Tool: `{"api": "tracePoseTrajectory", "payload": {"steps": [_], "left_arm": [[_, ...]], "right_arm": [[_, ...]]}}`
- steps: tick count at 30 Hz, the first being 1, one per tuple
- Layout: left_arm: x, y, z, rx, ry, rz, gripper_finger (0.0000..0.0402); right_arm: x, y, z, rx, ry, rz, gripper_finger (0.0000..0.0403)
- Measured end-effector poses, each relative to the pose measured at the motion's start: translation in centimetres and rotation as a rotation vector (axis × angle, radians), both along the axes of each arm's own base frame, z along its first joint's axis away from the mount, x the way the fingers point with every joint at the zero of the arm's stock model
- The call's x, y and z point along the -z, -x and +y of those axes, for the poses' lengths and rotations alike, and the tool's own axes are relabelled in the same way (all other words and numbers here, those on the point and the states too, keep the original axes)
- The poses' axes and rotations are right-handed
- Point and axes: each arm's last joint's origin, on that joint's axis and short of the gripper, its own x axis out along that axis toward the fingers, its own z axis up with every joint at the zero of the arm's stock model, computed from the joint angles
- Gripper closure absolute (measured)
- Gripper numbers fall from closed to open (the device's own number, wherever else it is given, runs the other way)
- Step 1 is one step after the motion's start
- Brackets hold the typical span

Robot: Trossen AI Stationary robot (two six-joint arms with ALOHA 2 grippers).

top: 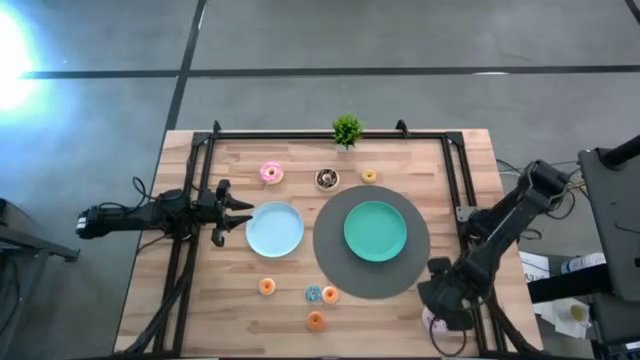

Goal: Pick & Place donuts
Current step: Put the large purple donut on the green plate

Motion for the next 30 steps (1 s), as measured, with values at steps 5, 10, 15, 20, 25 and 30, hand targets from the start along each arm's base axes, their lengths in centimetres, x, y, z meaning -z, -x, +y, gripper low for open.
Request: {"api": "tracePoseTrajectory", "payload": {"steps": [5, 10, 15, 20, 25, 30], "left_arm": [[0.0, 0.0, 0.0, 0.000, 0.000, 0.000, 0.0278], [0.0, 0.0, 0.0, 0.000, 0.000, 0.000, 0.0278], [0.0, 0.0, 0.0, 0.000, 0.000, 0.000, 0.0278], [0.0, 0.0, 0.0, 0.000, 0.000, 0.000, 0.0278], [0.0, 0.0, 0.0, 0.000, 0.000, 0.000, 0.0278], [0.0, 0.0, 0.0, 0.000, 0.000, 0.000, 0.0278]], "right_arm": [[2.1, -0.1, 0.6, 0.008, 0.020, 0.030, 0.0202], [3.3, -0.3, 0.8, 0.009, 0.027, 0.027, 0.0202], [4.1, -0.6, 1.1, 0.013, 0.007, 0.012, 0.0202], [5.3, -0.6, 1.1, 0.029, 0.034, 0.044, 0.0202], [5.8, -0.7, 1.0, 0.036, 0.050, 0.058, 0.0222], [5.5, -0.7, 0.8, 0.052, 0.045, 0.052, 0.0292]]}}
